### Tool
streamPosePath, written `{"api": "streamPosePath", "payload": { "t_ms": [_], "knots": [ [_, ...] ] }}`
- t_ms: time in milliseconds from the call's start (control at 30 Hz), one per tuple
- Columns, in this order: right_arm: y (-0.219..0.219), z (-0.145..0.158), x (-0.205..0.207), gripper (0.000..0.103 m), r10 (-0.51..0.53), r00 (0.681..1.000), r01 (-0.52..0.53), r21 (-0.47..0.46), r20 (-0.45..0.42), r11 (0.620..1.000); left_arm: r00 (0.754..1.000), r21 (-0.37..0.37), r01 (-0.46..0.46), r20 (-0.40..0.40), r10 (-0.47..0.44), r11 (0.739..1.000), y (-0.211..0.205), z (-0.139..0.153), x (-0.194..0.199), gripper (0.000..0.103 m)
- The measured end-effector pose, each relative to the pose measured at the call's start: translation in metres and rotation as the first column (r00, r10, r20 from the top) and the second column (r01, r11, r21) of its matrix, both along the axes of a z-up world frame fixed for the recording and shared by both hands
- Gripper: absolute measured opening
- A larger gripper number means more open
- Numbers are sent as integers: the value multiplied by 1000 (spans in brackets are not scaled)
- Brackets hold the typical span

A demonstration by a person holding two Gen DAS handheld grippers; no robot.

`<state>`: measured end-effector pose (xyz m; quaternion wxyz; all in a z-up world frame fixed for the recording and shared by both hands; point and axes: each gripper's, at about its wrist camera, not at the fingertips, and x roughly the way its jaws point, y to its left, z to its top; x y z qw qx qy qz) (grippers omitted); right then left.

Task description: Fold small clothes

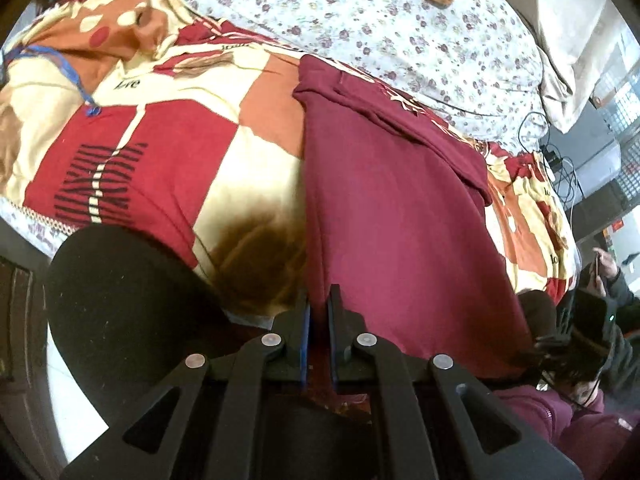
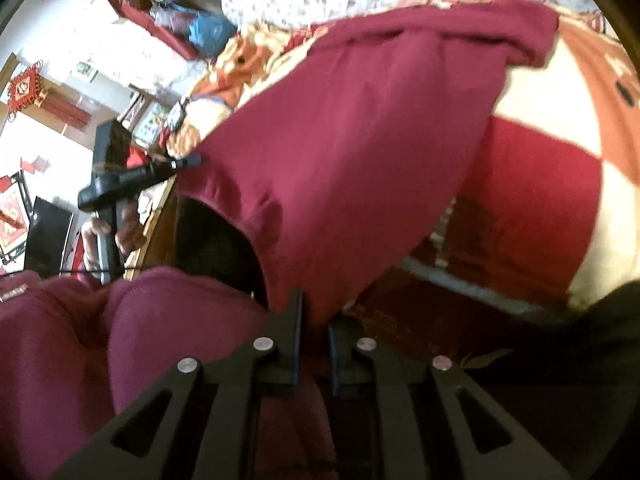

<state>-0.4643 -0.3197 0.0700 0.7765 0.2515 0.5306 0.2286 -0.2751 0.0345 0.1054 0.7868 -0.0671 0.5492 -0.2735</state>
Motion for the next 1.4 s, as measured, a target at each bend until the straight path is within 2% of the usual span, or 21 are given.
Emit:
{"api": "streamPosePath", "payload": {
  "t_ms": [67, 167, 367, 500, 600, 767, 900, 1267, 1400],
  "knots": [
    [-1, -1, 3, 9, 7, 1000, -7, 7, -8, 1000, 1000, -8, -1, 1, 1, 1000, 2, -2, -1, 0],
    [-12, 18, 5, 9, -15, 999, 14, 42, 34, 999, 999, -15, 8, 33, -8, 1000, -1, 6, 1, 0],
    [-55, 59, 26, 8, -159, 974, 147, 86, 160, 985, 994, -57, 11, 105, -5, 998, -13, 34, 33, 0],
    [-79, 66, 41, 8, -237, 952, 224, 87, 194, 971, 983, -12, -21, 180, 23, 1000, -27, 44, 50, 0],
    [-89, 68, 56, 8, -284, 935, 279, 55, 212, 959, 974, 3, -36, 225, 34, 999, -40, 46, 60, 0],
    [-94, 72, 73, 8, -323, 914, 331, 7, 247, 943, 957, 69, -48, 288, 26, 996, -66, 42, 74, 0],
    [-99, 73, 87, 8, -354, 899, 369, -8, 258, 930, 954, 82, -49, 297, 22, 995, -75, 39, 83, 0],
    [-113, 67, 101, 8, -397, 886, 410, -7, 242, 912, 955, 95, -44, 296, 14, 995, -85, 35, 98, 0],
    [-116, 68, 111, 8, -402, 879, 426, -45, 256, 904, 956, 88, -46, 291, 19, 995, -90, 33, 107, 0]
  ]
}}
